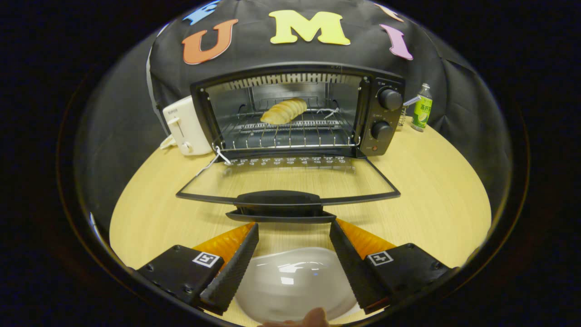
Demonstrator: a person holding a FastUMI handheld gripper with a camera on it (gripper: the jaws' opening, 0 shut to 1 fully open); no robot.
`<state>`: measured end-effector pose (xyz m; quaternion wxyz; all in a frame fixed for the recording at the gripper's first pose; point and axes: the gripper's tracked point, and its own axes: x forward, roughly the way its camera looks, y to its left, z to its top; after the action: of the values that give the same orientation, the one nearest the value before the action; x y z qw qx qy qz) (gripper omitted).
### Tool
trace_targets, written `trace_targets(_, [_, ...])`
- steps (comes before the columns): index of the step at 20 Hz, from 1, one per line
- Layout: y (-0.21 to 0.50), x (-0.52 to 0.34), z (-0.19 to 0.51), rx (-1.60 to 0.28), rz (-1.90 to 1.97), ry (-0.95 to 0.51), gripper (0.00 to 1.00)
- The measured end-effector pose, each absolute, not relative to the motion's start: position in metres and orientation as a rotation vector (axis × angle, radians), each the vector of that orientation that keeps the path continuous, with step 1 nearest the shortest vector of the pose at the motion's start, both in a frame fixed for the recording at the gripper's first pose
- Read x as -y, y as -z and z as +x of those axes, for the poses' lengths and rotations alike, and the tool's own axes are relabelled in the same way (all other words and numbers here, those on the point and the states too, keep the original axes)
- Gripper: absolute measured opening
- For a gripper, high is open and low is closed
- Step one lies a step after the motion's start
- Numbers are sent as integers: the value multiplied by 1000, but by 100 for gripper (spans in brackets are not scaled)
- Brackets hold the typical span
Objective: Open the toaster oven, put the food inside, and close the toaster oven door.
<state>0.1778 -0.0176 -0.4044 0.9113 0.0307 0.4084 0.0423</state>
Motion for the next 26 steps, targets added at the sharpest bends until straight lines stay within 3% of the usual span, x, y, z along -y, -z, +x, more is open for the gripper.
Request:
trace_targets(17, [305, 19, 241, -537, 172, -56, 100])
trace_targets(26, [170, 38, 202, -324, 119, -33, 100])
